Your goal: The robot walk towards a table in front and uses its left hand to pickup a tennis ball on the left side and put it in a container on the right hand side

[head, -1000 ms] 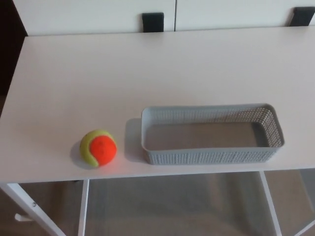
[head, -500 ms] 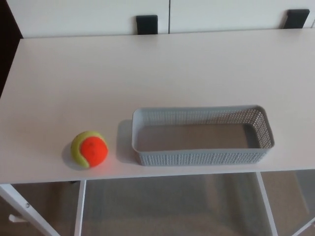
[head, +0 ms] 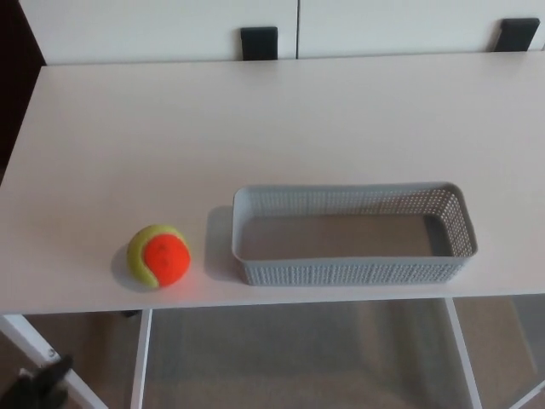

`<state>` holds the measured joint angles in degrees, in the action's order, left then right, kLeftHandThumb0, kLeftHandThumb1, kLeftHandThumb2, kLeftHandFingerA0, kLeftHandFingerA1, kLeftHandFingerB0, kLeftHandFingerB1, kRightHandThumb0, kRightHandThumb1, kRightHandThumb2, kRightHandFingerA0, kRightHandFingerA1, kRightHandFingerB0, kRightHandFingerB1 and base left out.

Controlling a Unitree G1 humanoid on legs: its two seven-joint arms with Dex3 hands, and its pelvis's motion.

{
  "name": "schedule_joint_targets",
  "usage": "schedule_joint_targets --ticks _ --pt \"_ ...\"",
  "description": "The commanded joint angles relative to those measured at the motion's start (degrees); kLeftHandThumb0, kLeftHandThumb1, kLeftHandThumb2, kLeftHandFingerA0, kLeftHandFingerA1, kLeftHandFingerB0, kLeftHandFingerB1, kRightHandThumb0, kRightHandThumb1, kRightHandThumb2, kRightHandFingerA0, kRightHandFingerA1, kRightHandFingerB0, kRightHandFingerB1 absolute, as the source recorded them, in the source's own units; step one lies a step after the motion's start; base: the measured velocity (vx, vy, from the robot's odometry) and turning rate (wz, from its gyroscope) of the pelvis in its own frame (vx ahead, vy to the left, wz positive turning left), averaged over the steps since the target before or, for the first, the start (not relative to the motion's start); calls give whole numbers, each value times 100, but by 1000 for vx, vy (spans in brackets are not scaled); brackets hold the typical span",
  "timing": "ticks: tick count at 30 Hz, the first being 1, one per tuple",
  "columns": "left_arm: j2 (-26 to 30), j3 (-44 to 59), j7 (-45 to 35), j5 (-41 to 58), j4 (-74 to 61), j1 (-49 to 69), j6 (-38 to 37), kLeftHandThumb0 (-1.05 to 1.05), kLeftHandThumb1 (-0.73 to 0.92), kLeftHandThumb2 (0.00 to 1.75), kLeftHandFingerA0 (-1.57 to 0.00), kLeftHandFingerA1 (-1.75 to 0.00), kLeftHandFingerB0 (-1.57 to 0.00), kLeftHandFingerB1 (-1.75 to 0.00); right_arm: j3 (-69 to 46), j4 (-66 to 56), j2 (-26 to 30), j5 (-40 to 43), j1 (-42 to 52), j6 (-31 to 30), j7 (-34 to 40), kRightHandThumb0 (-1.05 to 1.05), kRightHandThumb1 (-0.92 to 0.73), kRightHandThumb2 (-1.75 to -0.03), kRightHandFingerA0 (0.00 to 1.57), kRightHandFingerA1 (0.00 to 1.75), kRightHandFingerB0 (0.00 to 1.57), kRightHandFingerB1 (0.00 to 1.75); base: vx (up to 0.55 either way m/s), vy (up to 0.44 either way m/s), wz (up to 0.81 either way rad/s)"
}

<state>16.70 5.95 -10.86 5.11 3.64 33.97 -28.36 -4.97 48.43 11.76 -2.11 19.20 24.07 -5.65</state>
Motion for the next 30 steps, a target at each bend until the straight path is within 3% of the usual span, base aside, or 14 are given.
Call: schedule_joint_targets --ticks 1,6,9,11,15,16,17,18,19,24,25,30 --pt "1344 962 -52 1791 -4225 -1341 783 -39 62 66 -14 -32 -12 -33 -84 134 237 14 -92 52 -38 -35 -55 -56 64 57 49 42 0 0 0" --pt "1148 733 -18 1185 -3568 -2289 1214 -43 56 68 -15 -35 -15 -33 -83 140 232 19 -186 -84 -28 -36 -57 -56 62 53 48 40 0 0 0" --pt "1023 511 -62 977 -3206 -2691 1467 -32 55 57 -18 -31 -20 -28 -117 -68 207 97 -97 -28 -96 -34 -57 -56 60 53 48 41 0 0 0" --pt "944 352 -75 650 -2856 -3010 1660 -40 48 64 -20 -37 -19 -34 -105 -287 208 90 1 -77 -110 -34 -57 -56 60 53 47 41 0 0 0" --pt "834 88 -60 112 -2258 -3458 1906 -39 45 61 -19 -38 -20 -33 -120 -88 190 105 -83 82 -115 -34 -56 -56 62 55 48 42 0 0 0" --pt "799 -40 -76 -32 -1993 -3566 1986 -21 36 88 -9 -53 -8 -51 -111 -130 193 99 -84 16 -120 -34 -56 -56 61 55 48 42 0 0 0" --pt "790 -76 -79 -69 -1920 -3596 2008 -21 36 88 -9 -53 -8 -51 -108 -144 194 97 -83 -3 -122 -34 -56 -56 61 55 48 42 0 0 0" --pt "764 -151 -90 -110 -1783 -3643 2050 -20 36 88 -8 -52 -7 -50 -107 -142 193 90 -85 7 -110 -34 -55 -56 62 56 49 42 0 0 0" --pt "739 -245 -105 -192 -1595 -3684 2044 -34 42 58 -15 -37 -16 -30 -113 -136 189 99 -85 30 -116 -32 -55 -56 62 56 49 43 0 0 0" --pt "767 -574 -160 -507 -942 -3746 1931 -34 40 57 -15 -37 -14 -30 -134 -38 182 122 -125 27 -153 -33 -55 -56 63 56 49 42 0 0 0" --pt "814 -648 -213 -573 -846 -3721 1966 -21 33 85 -2 -50 0 -48 -130 2 182 117 -150 47 -165 -33 -55 -56 62 55 49 42 0 0 0" --pt "943 -906 -302 -900 -559 -3614 1905 -23 27 82 -1 -50 0 -48 -154 -104 184 194 -135 -34 -271 -32 -56 -56 59 54 48 42 0 0 0"
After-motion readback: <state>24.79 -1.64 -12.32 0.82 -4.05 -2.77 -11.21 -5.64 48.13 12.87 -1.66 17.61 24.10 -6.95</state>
